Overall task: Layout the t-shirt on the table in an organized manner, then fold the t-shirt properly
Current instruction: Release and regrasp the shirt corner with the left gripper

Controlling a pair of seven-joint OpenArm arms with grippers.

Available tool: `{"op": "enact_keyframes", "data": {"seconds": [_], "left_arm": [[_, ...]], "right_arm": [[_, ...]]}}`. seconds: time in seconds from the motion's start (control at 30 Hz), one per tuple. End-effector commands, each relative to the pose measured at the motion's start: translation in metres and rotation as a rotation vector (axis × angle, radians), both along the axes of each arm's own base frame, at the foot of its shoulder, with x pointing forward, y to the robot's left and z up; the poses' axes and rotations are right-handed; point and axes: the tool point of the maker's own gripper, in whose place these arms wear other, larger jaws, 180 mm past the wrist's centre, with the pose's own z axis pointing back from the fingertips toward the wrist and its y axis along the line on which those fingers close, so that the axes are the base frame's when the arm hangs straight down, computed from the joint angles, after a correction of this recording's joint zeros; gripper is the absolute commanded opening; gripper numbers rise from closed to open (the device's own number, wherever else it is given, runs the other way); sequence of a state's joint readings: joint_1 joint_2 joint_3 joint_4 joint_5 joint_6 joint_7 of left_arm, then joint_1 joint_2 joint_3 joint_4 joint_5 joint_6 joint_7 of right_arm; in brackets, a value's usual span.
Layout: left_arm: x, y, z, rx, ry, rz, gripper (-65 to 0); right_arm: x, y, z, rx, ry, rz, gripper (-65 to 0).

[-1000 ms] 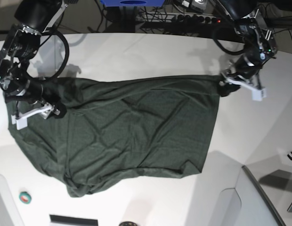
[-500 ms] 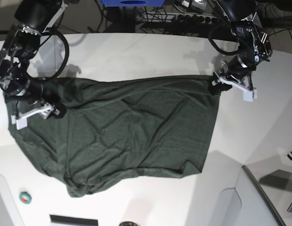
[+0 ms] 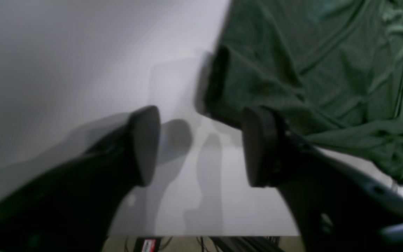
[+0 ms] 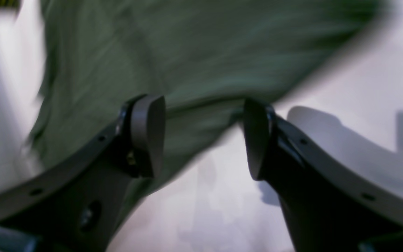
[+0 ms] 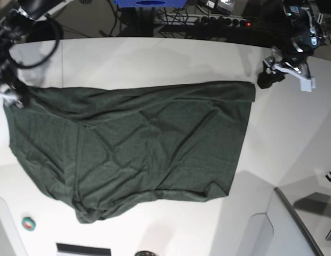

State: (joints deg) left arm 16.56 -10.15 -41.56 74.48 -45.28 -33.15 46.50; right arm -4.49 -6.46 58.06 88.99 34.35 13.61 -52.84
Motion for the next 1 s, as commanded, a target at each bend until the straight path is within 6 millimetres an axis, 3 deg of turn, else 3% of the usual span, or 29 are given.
{"op": "enact_keyframes", "data": {"seconds": [0.0, 0.23, 0.4, 0.87, 0.97], "left_arm": [[0.009, 0.004, 0.012, 0.011, -0.050, -0.002, -23.4], [0.010, 0.011, 0.015, 0.028, -0.052, -0.008, -22.2], [0.011, 0.007, 0.017, 0.030, -0.067, -0.036, -22.2], [-0.007, 0.006, 0.016, 0.053, -0.055, -0.113, -22.2], [-0.009, 0.005, 0.014, 0.048, -0.050, -0.110, -22.2]], "right_arm": [[0.003, -0.003, 0.003, 0.008, -0.025, -0.006, -31.7], [-0.013, -0.023, -0.040, 0.082, 0.022, -0.116, -31.7], [-0.006, -0.029, -0.062, 0.130, 0.026, -0.161, -31.7], [0.013, -0.022, -0.073, 0.184, 0.014, -0.168, -31.8], [0.012, -0.020, -0.075, 0.196, 0.016, -0.175, -38.7]]}}
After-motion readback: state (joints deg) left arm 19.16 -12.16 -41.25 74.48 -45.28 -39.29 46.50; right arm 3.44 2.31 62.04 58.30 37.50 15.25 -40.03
